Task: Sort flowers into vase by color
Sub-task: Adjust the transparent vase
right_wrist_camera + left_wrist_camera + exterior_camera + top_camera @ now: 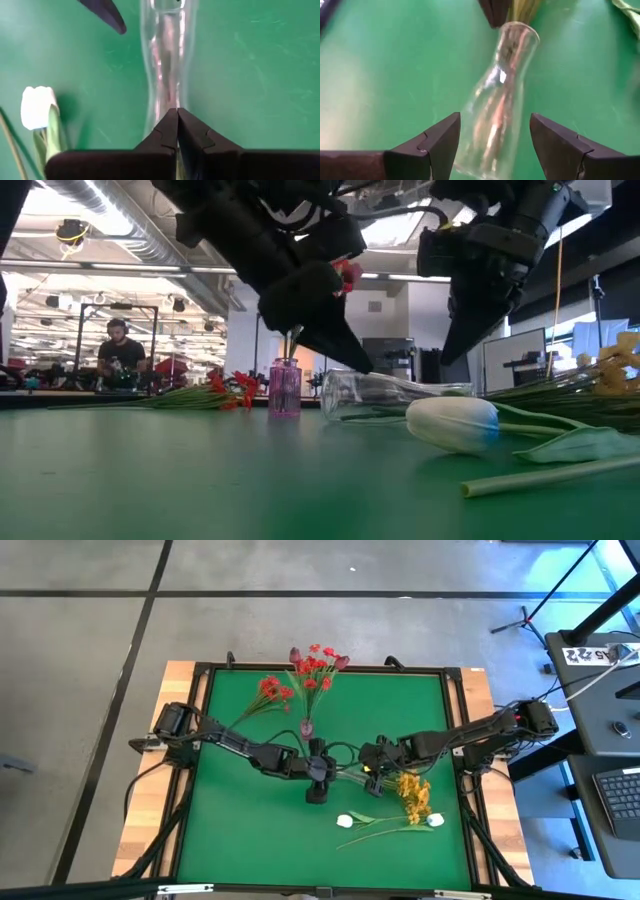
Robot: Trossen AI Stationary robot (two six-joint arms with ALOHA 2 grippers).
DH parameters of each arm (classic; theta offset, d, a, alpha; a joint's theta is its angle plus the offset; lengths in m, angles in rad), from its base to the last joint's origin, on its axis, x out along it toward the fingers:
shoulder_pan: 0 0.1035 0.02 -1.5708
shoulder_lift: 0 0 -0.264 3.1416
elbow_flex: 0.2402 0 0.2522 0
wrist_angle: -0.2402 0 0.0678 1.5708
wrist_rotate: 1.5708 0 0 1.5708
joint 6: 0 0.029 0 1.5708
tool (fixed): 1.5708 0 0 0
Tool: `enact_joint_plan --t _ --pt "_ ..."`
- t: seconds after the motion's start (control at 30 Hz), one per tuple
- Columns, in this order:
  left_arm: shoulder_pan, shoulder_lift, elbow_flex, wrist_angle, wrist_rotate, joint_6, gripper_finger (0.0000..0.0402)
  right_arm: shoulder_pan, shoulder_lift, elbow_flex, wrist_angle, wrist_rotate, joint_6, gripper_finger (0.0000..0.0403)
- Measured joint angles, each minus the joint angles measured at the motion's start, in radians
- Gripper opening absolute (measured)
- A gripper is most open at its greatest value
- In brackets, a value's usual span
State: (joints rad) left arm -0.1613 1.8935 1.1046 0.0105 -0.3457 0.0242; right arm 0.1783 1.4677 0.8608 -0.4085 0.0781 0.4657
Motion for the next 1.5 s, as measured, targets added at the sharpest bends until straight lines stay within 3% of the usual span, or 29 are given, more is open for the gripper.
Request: enact_joint_plan --t 0.57,0.83,0.93,1.13,1.33,1.5 --pt "0.042 -0.003 0.003 -0.108 0.082 -0.067 0.0235 0.077 -0.108 0.081 -0.116 0.042 0.005 0.0010" --pt "0.042 -0.003 0.003 -0.112 0.101 -0.077 0.0234 0.181 -0.217 0.212 -0.465 0.195 0.071 0.0010" --pt "0.042 -0.003 0.003 -0.113 0.131 -0.079 0.0234 0.209 -0.235 0.216 -0.583 0.167 0.119 0.0019" --pt "0.041 -0.005 0.004 -0.136 0.175 -0.101 0.0234 0.274 -0.235 0.197 -0.628 0.105 0.182 0.0109" --pt "0.029 -0.005 0.004 -0.151 0.170 -0.103 0.0234 0.321 -0.233 0.193 -0.643 0.188 0.195 0.0219" --pt "0.010 -0.010 0.024 -0.180 0.159 -0.104 0.0234 0.319 -0.208 0.192 -0.642 0.200 0.196 0.0271"
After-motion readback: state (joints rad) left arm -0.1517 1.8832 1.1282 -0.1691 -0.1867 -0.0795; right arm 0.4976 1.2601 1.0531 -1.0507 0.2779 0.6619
